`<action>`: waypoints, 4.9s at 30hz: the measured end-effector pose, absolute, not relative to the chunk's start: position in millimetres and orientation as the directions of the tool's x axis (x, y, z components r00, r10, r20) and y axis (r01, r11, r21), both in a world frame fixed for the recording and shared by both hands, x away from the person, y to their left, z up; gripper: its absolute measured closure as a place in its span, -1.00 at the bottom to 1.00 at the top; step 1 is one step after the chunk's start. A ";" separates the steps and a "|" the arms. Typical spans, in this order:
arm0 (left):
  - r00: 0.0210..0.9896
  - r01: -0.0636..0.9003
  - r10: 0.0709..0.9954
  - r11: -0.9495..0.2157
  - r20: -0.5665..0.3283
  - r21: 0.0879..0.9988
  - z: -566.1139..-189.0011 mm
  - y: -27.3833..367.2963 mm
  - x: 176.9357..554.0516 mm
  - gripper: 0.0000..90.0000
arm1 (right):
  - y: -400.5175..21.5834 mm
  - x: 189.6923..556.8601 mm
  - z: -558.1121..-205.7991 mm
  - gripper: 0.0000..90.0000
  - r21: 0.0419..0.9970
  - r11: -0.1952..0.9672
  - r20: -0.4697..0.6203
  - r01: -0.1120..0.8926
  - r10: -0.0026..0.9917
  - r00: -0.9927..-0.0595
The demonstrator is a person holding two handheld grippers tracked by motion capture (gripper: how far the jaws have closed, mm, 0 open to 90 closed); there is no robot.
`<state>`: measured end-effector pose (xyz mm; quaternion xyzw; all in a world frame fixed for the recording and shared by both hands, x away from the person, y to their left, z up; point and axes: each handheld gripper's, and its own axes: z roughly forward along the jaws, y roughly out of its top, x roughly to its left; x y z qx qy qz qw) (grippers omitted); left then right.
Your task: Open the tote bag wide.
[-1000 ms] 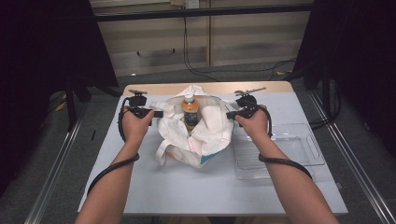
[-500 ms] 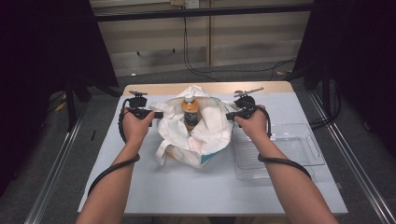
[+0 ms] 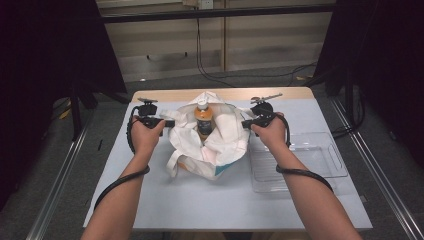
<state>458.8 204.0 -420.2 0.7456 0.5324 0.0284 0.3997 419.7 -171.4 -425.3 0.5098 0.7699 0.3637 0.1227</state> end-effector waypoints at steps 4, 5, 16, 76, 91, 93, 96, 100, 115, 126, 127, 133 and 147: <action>0.446 0.764 0.819 -0.139 -0.360 0.630 -415.0 202.3 459.1 0.97 | -172.1 419.2 -422.8 0.79 0.687 0.217 0.179 0.693 0.874 -0.451; 0.450 0.765 0.817 -0.145 -0.360 0.628 -413.8 202.2 459.3 0.97 | -172.0 418.9 -421.7 0.75 0.686 0.219 0.176 0.694 0.875 -0.450; 0.450 0.756 0.826 -0.151 -0.339 0.637 -404.4 196.8 457.0 0.97 | -174.6 413.2 -404.8 0.46 0.725 0.233 0.145 0.649 0.869 -0.474; 0.470 0.757 0.809 -0.164 -0.353 0.633 -409.1 202.1 463.3 0.97 | -151.3 440.6 -411.8 1.00 0.763 0.246 0.132 0.598 0.846 -0.516; 0.457 0.764 0.819 -0.161 -0.348 0.625 -418.1 206.2 462.1 0.97 | -153.8 438.6 -425.3 1.00 0.741 0.253 0.133 0.622 0.853 -0.505; 0.459 0.763 0.819 -0.164 -0.346 0.625 -418.8 206.5 461.8 0.97 | -154.1 438.1 -425.9 1.00 0.742 0.252 0.133 0.621 0.853 -0.504; 0.444 0.766 0.821 -0.140 -0.359 0.628 -420.7 205.4 461.4 0.97 | -154.2 437.5 -427.0 1.00 0.741 0.253 0.130 0.622 0.854 -0.503; 0.452 0.765 0.820 -0.154 -0.351 0.625 -423.0 207.8 461.4 0.97 | -153.6 437.6 -428.0 1.00 0.737 0.266 0.124 0.621 0.850 -0.512; 0.456 0.764 0.827 -0.175 -0.328 0.621 -427.3 208.6 461.4 0.97 | -151.9 436.7 -430.7 1.00 0.735 0.267 0.115 0.623 0.857 -0.503; 0.437 0.770 0.837 -0.159 -0.330 0.618 -430.2 206.1 462.6 0.97 | -149.4 440.8 -436.0 1.00 0.716 0.277 0.107 0.641 0.863 -0.494; 0.448 0.769 0.835 -0.178 -0.318 0.614 -430.5 207.1 463.0 0.97 | -148.9 441.4 -437.0 1.00 0.712 0.277 0.109 0.645 0.864 -0.492; 0.445 0.774 0.835 -0.177 -0.323 0.608 -434.4 207.8 464.2 0.97 | -147.2 444.0 -441.5 1.00 0.696 0.282 0.117 0.660 0.862 -0.493; 0.421 0.789 0.840 -0.153 -0.342 0.595 -445.5 205.8 466.8 0.97 | -143.3 447.4 -449.3 1.00 0.665 0.298 0.113 0.685 0.866 -0.487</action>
